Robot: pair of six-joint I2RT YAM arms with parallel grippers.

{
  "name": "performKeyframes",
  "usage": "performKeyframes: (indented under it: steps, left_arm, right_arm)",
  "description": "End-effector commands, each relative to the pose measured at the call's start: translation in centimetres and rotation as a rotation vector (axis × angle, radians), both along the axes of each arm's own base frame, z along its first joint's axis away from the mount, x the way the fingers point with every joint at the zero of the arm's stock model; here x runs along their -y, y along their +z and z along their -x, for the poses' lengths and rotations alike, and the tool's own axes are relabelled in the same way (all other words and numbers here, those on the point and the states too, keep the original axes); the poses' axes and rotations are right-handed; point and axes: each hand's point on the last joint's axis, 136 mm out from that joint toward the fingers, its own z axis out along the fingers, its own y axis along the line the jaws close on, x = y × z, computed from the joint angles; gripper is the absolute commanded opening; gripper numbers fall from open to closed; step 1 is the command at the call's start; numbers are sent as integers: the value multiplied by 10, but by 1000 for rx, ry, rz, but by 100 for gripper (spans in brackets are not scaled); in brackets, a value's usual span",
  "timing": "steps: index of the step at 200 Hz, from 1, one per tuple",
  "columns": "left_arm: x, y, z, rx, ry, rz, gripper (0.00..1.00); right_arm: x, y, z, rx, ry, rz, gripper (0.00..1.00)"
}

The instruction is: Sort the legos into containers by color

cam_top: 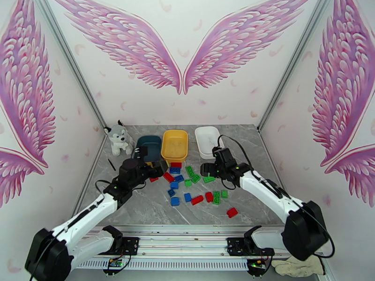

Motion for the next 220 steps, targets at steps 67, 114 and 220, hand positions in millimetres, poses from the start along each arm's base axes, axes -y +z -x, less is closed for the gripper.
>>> performKeyframes:
  steps: [67,114,220]
  left_arm:
    - [86,-67,15,-118,-243,-226,99]
    - [76,-55,14,-70,-210,-232,99]
    - [61,-35,17,-24,-176,-200,99]
  right_arm:
    - [14,-50,-9,-131,-1,216,87]
    - [4,-72,-8,-199,42,202,82]
    - [6,-91,-12,-253,44,206,85]
